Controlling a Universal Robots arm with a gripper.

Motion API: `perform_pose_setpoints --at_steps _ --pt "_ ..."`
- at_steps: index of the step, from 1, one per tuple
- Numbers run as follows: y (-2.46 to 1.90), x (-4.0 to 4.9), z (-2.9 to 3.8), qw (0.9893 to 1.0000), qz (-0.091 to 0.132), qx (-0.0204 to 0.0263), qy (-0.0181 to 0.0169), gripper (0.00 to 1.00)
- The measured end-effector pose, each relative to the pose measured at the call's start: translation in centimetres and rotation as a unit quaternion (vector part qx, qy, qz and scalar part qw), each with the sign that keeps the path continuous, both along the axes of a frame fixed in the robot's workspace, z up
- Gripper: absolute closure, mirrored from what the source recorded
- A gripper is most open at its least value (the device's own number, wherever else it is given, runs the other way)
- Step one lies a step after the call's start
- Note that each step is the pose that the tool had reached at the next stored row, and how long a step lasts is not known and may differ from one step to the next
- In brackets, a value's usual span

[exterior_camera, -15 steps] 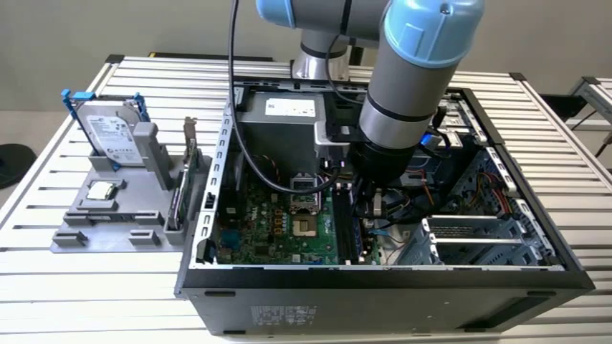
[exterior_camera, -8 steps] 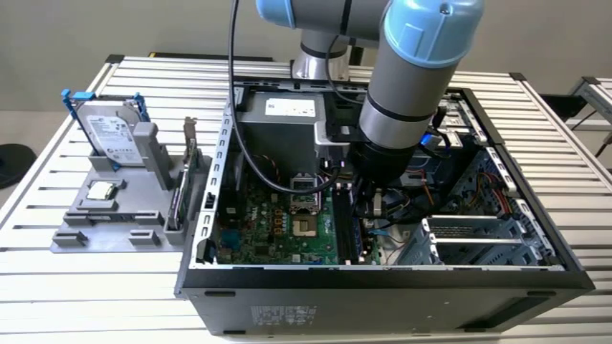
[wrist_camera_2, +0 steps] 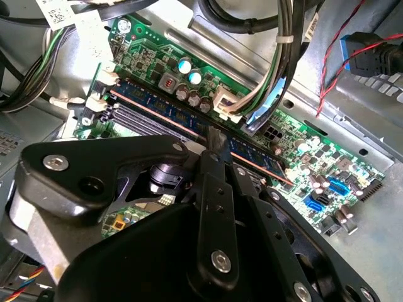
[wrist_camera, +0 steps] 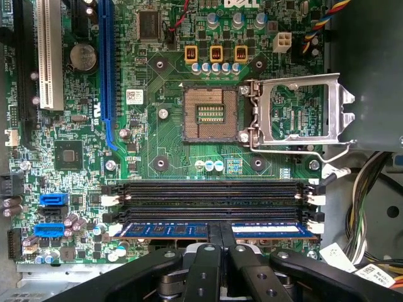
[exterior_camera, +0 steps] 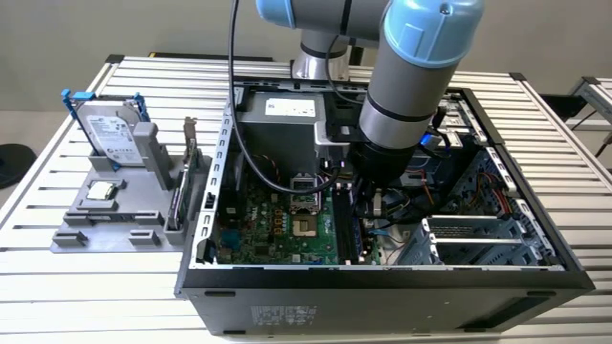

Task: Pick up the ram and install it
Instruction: 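Press down the ram until it locks into place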

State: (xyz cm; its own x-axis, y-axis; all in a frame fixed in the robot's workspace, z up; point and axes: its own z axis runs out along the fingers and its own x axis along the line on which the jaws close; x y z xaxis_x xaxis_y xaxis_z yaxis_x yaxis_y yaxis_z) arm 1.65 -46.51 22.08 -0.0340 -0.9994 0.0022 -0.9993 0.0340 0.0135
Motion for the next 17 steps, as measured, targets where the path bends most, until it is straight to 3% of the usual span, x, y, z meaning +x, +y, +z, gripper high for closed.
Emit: perform_pose_setpoints --at_steps 17 --pt "0.0 0.0 -0.22 1.0 0.0 0.0001 0.0 1.0"
